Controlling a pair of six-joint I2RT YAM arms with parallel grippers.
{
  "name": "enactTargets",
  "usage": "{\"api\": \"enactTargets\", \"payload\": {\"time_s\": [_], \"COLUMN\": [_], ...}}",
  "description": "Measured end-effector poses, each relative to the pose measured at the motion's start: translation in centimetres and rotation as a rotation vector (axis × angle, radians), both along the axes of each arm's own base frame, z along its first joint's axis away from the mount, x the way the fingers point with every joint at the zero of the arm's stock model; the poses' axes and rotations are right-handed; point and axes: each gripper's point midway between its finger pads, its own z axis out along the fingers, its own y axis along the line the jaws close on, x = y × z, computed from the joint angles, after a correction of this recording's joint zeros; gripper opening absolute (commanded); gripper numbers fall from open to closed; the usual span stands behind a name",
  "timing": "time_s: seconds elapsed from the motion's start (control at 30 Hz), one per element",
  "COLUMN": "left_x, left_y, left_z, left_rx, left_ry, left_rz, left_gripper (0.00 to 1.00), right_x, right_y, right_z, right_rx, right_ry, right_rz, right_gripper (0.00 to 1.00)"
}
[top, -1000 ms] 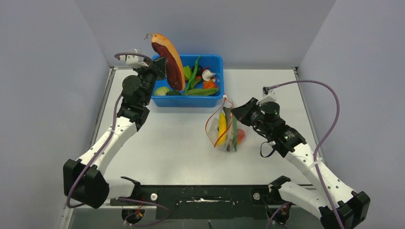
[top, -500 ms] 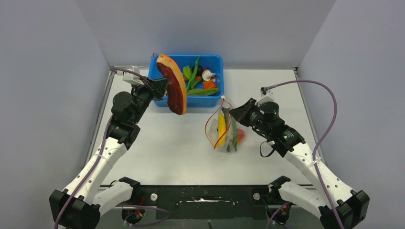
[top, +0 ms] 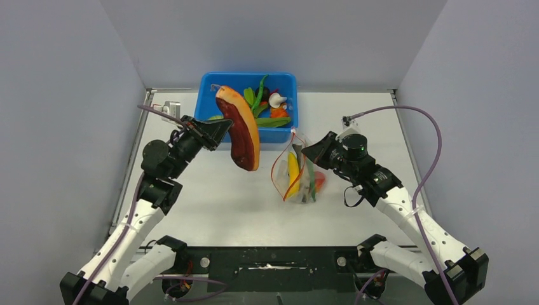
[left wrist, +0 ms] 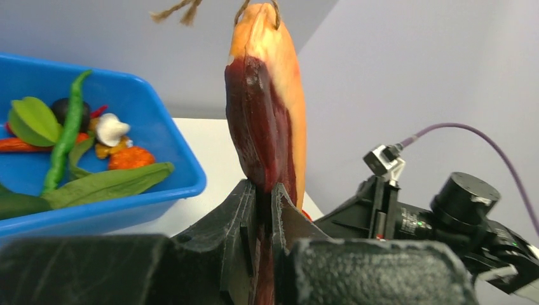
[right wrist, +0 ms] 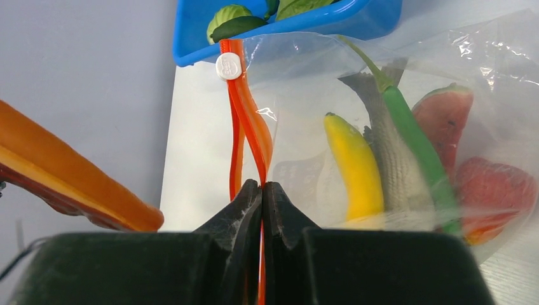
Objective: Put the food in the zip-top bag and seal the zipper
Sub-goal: Place the fake food in the zipper food storage bag.
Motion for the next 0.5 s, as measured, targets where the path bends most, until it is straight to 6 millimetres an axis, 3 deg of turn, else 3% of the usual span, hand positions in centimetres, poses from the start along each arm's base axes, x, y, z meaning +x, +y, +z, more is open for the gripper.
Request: {"api": "enactTargets", "payload": {"time_s": [0.27, 0.5], "left_x": [-2.0, -2.8], "left_y": [-3.7, -7.4], "left_z": [-0.8, -2.8], "left_rx": [-0.11, -0.107], "left_ry": [-0.019, 0.016], "left_rz": [-0.174, -0.252], "left_gripper": [0.0, 0.0], "right_x": [0.0, 0.4], "right_y": [0.0, -0.4], "right_z": [0.5, 3.1], "right_rx": [-0.001, -0.002], "right_ry": [-0.01, -0.068], "right_rz": [0.004, -0.01], "right_gripper": [0.0, 0.0]}}
